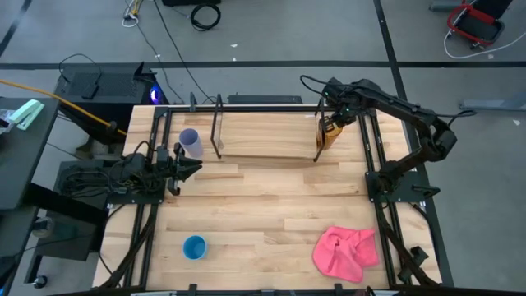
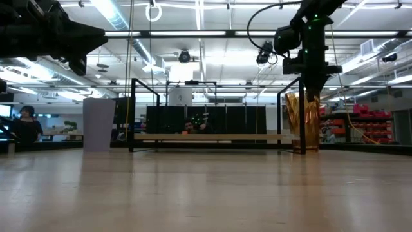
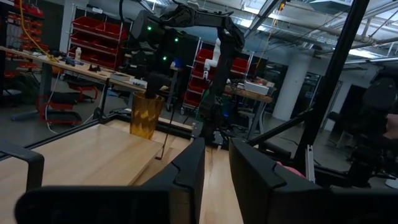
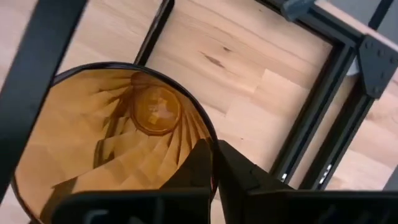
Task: Stack small to large cups/mugs on shelf
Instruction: Put the brown glass on the shelf
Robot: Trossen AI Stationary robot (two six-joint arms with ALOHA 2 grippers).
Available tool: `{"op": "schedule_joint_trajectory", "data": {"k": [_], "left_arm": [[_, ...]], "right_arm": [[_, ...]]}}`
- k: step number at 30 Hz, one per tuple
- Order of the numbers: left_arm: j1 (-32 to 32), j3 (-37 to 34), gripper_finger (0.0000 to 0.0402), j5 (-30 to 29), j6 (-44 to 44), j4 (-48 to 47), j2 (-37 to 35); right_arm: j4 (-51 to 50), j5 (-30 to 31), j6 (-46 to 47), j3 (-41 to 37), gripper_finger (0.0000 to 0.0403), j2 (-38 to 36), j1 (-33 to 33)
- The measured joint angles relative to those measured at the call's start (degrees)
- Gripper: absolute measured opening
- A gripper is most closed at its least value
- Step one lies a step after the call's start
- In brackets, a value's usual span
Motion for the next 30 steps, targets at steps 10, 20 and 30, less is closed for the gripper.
{"op": "schedule_joint_trajectory", "data": {"k": [10, 20, 30], "left_arm": [[0.01, 0.00, 0.0076, 0.00, 0.00, 0.00, 0.00], [0.00, 0.00, 0.0075, 0.00, 0.00, 0.00, 0.00], [0.00, 0.00, 0.0079, 0.00, -0.40, 0.00, 0.00]], "right_arm": [[-9.05, 3.64, -1.71, 1.29, 0.0005, -5.25, -0.53], [-18.58, 3.05, 3.32, 6.63, 0.0005, -14.25, 0.15], [-18.94, 1.52, 10.36, 19.84, 0.0005, -17.42, 4.16]]}}
